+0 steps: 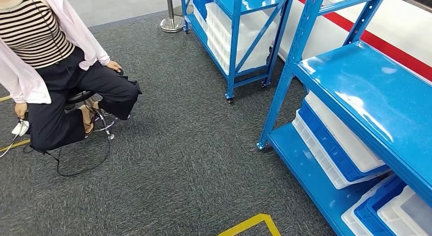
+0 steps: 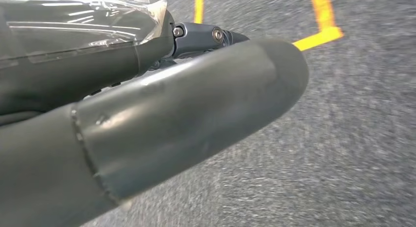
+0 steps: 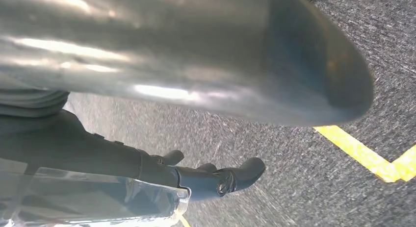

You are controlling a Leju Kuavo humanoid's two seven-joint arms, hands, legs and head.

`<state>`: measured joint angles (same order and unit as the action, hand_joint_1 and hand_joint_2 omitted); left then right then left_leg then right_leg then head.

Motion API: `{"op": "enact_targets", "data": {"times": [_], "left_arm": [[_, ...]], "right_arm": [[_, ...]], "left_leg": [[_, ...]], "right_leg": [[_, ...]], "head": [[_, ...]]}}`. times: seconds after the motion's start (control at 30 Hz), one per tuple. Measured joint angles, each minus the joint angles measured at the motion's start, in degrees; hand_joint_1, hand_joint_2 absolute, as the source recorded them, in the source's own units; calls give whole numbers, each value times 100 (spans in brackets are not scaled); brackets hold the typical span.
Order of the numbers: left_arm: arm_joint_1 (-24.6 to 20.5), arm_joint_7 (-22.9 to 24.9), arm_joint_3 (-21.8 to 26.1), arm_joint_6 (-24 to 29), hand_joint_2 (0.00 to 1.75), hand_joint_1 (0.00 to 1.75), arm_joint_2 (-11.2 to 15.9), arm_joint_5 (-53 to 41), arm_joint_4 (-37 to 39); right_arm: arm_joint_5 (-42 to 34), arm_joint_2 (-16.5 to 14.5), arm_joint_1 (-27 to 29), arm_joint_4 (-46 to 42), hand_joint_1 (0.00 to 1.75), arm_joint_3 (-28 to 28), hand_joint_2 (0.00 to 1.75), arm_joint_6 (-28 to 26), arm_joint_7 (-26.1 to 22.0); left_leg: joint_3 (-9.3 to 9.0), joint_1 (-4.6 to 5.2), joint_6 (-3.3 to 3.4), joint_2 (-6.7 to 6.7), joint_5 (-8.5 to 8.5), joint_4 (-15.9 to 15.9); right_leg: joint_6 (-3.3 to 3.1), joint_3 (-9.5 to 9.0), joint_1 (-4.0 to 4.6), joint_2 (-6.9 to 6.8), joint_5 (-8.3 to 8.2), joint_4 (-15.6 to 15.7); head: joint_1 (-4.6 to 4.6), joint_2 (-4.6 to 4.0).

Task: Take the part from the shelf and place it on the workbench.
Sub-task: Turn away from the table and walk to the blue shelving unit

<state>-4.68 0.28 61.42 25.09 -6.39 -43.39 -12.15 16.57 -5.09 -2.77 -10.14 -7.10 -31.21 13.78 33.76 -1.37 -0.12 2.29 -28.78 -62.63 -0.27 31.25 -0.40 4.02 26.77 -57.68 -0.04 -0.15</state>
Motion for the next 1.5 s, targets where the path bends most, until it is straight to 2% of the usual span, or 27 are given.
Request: {"op": "enact_targets", "data": {"times": [0.07, 0.13, 0.2, 0.27, 0.33, 0.37, 0.4, 0.43, 0.5, 0.57, 0.63, 0.7, 0.8, 0.87, 0.9, 0.93, 1.0, 1.03, 1.1, 1.23, 1.27, 1.3, 1.37, 1.4, 1.43, 1.47, 1.5], "left_arm": [[-7, 1, -1, 5, 0, 0, 2, 4, 0], [-17, 1, 1, 9, 0, 0, -3, 10, 0], [-20, 1, 2, 11, 0, 0, -7, 13, -1], [-12, 1, 4, 15, 0, 0, -3, 13, -2], [-4, 2, 5, 20, 0, 0, 1, 14, -2], [-3, 1, 6, 22, 0, 0, 1, 16, -2], [-4, 1, 6, 23, 0, 0, -1, 17, -2], [-4, 1, 7, 25, 0, 0, -3, 19, -2], [-4, 0, 8, 27, 0, 0, -8, 20, -2], [-5, 0, 10, 32, 0, 0, -9, 19, -2], [-17, -1, 14, 35, 0, 0, -9, 14, -2], [-30, -4, 18, 32, 0, 0, -15, -4, -2], [-16, -14, 20, 26, 0, 0, -10, -38, -2], [-4, -15, 21, 23, 0, 0, -2, -48, -1], [0, -16, 22, 20, 0, 0, -2, -56, -1], [1, -20, 22, 18, 0, 0, -1, -67, -1], [1, -29, 22, 16, 0, 0, 5, -88, -1], [1, -33, 21, 16, 0, 0, 8, -93, -1], [2, -35, 21, 16, 0, 0, 10, -94, 0], [-2, -39, 20, 13, 0, 0, 9, -102, 0], [-6, -43, 21, 12, 0, 0, 8, -105, -1], [-11, -50, 21, 10, 0, 0, 6, -114, -1], [-11, -62, 23, 7, 0, 0, 9, -131, -2], [-7, -67, 22, 5, 0, 0, 11, -138, -2], [-3, -68, 22, 3, 0, 0, 14, -140, -2], [-3, -68, 22, 2, 0, 0, 13, -140, -2], [-4, -68, 21, 1, 0, 0, 10, -140, -2]], "right_arm": [[7, -3, -6, 0, 0, 0, 0, 1, -1], [10, -2, 6, 0, 0, 0, 0, 2, 0], [19, -1, 14, 0, 0, 0, 0, 2, 1], [32, -3, 3, 0, 0, 0, 0, 5, 2], [41, -8, -2, 0, 0, 0, 0, 11, 2], [42, -8, 3, 0, 0, 0, 0, 13, 3], [44, -8, 9, 0, 0, 0, 0, 15, 3], [48, -6, 14, 0, 0, 0, 0, 17, 4], [54, -3, 9, 0, 0, 0, 0, 19, 4], [56, -4, -6, 0, 0, 0, 0, 25, 4], [55, -5, -8, 0, 0, -1, 0, 31, 13], [49, -5, -4, 0, 0, -4, 0, 33, 25], [37, -2, -10, 0, 0, -13, 0, 33, 30], [27, -3, -4, 0, 0, -23, 0, 34, 30], [23, -3, 2, 0, 0, -30, 0, 35, 30], [21, -3, 5, 0, 0, -37, 0, 35, 30], [20, -9, 5, 0, 0, -45, 0, 34, 30], [19, -11, 3, 0, 0, -46, 0, 34, 30], [19, -14, 2, 0, 0, -48, 0, 35, 30], [17, -14, -6, 0, 0, -51, 0, 33, 30], [14, -15, 1, 0, 0, -54, 0, 31, 30], [10, -16, 8, 0, 0, -58, 0, 27, 30], [5, -22, 20, 0, 0, -71, 0, 19, 30], [4, -23, 21, 0, 0, -78, 0, 16, 30], [4, -26, 25, 0, 0, -83, 0, 16, 30], [4, -23, 33, 0, 0, -86, 0, 16, 30], [4, -21, 38, 0, 0, -90, 0, 15, 30]], "left_leg": [[-149, 14, 38, 123, 110, 361], [-168, 43, 113, 36, 126, 415], [-189, 43, 211, -71, 176, 487], [-194, 49, 265, -195, 204, 525], [-183, 65, 278, -322, 202, 523], [-179, 71, 278, -379, 200, 521], [-179, 73, 275, -433, 197, 519], [-184, 73, 269, -484, 193, 518], [-206, 89, 232, -579, 170, 507], [-240, 114, 166, -659, 132, 497], [-281, 106, 92, -730, 103, 498], [-259, 68, 26, -625, -5, 379], [160, 37, -26, -291, -547, -565], [454, 31, -46, -229, -714, -1134], [477, 22, -50, -222, -628, -1134], [394, 9, -51, -213, -447, -912], [63, -36, -51, -85, -33, -151], [-68, -55, -52, -4, 89, 145], [-154, -76, -52, 107, 133, 344], [-156, -54, -43, 99, 117, 381], [-152, -28, -13, 61, 119, 389], [-148, -13, 58, -18, 141, 410], [-142, 23, 188, -238, 174, 447], [-138, 25, 230, -343, 189, 465], [-134, 34, 232, -427, 187, 464], [-137, 35, 228, -479, 185, 463], [-144, 33, 220, -528, 182, 462]], "right_leg": [[56, 50, 21, 93, 7, -9], [134, 102, 21, 163, -3, 1], [174, 193, 18, 33, 95, -169], [154, 473, 8, -208, 401, -750], [160, 800, -10, -304, 687, -1430], [188, 867, -20, -319, 724, -1584], [234, 825, -29, -334, 673, -1524], [284, 672, -38, -365, 550, -1253], [340, 242, -41, -560, 261, -448], [280, 28, -22, -702, 115, -8], [178, 23, -6, -635, 83, 36], [93, -17, -41, -541, 53, 55], [4, -50, -61, -403, 19, 63], [-1, -55, -46, -291, 20, 61], [0, -62, -46, -232, 21, 58], [2, -71, -49, -170, 22, 54], [17, -77, -54, -50, 30, 41], [25, -73, -54, -11, 34, 35], [34, -60, -49, 14, 37, 29], [67, -31, -12, 55, 48, 3], [104, 2, -11, 91, 43, 9], [135, 80, -14, 28, 98, -88], [170, 538, -35, -180, 486, -945], [178, 749, -40, -305, 676, -1394], [202, 865, -47, -335, 764, -1646], [249, 757, -51, -356, 669, -1459], [295, 544, -55, -416, 518, -1070]], "head": [[4, 0], [5, 0], [16, 0], [34, 0], [41, 0], [42, 0], [44, 0], [46, 0], [47, 0], [31, 0], [14, 0], [13, 0], [7, 0], [7, 0], [8, 0], [8, 0], [8, 0], [7, 0], [8, 0], [10, 0], [10, 0], [16, 0], [30, 0], [39, 0], [43, 0], [44, 0], [45, 0]]}}
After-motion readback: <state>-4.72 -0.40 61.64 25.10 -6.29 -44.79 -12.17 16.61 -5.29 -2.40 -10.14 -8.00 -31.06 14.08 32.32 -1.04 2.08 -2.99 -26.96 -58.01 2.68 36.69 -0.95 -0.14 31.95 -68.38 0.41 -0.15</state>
